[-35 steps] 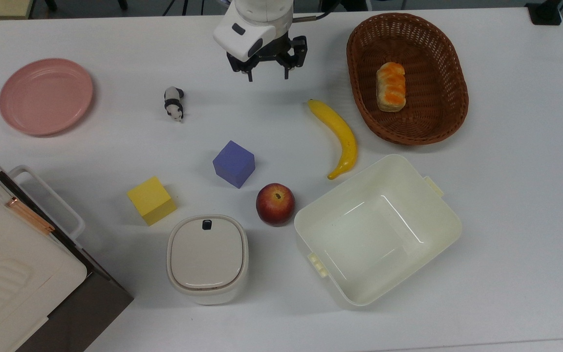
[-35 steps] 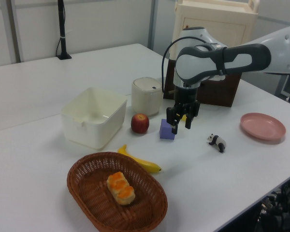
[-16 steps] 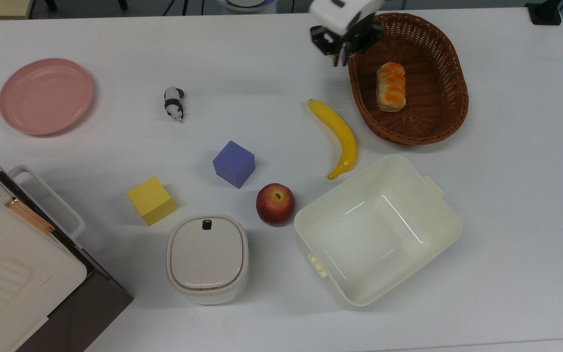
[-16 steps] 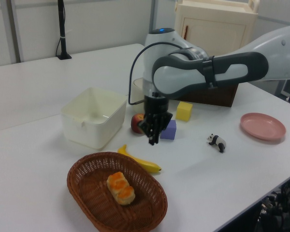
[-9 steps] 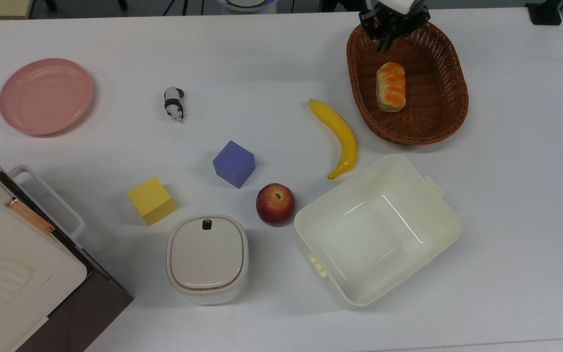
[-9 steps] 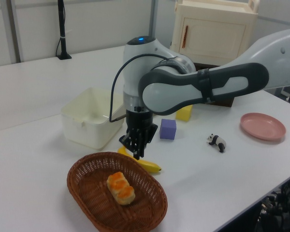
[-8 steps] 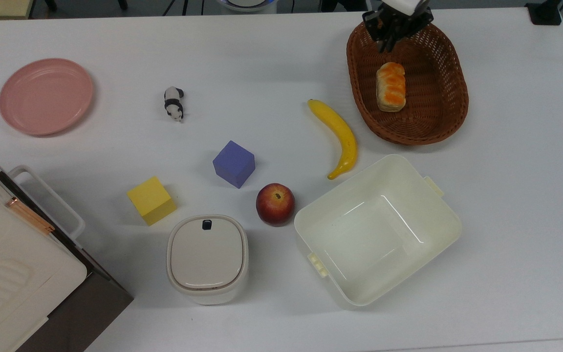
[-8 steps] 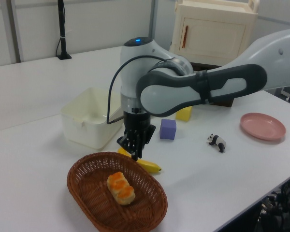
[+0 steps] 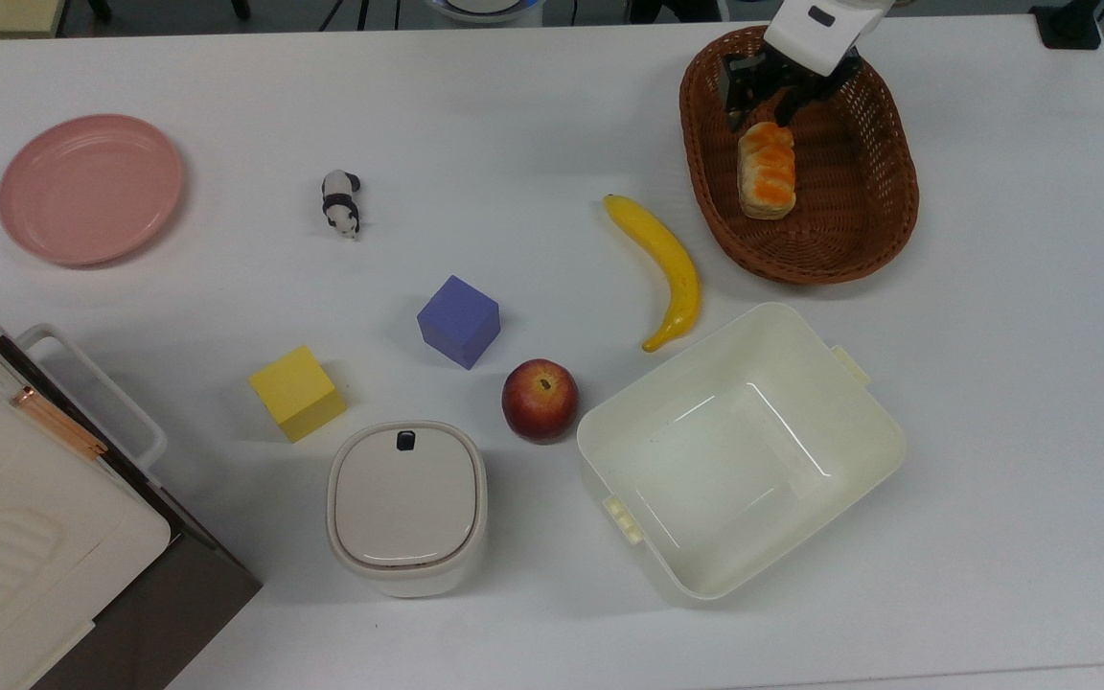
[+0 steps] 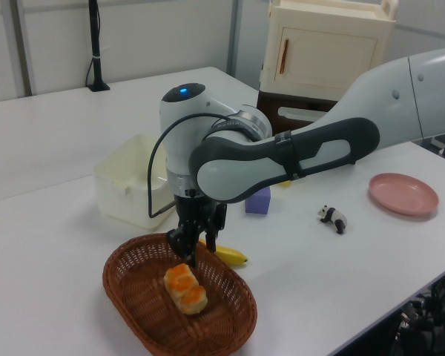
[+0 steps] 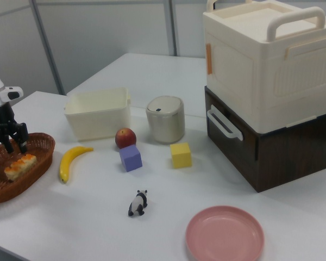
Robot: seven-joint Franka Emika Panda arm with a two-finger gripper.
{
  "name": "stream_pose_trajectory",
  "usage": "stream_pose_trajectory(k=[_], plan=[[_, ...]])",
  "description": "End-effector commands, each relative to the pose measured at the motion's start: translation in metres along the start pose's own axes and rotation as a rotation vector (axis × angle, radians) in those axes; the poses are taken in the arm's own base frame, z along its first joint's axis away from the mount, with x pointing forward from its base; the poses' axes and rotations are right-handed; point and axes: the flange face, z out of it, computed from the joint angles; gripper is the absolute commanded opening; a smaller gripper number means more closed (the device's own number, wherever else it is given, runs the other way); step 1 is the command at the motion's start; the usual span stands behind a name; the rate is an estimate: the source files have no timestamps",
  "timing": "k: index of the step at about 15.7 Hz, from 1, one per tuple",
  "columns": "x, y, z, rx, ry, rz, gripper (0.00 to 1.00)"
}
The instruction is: Put the bread in the basket
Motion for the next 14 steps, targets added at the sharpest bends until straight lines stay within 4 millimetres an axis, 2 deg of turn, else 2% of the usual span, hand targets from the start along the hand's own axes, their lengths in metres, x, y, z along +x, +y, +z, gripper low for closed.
stream_pose_trajectory(k=[1, 6, 8, 10, 11, 14], plan=[[0.002, -0.004, 0.0, -0.015, 0.022, 0.007, 1.0], [0.004, -0.002, 0.0, -0.029, 0.029, 0.004, 1.0], [0.006, 0.007, -0.004, -0.027, 0.035, 0.018, 1.0], [0.011, 0.026, -0.01, -0.026, 0.045, 0.051, 1.0], [0.015, 0.041, -0.012, -0.027, 0.049, 0.072, 1.0], [0.021, 0.094, -0.037, -0.03, 0.086, 0.144, 1.0]])
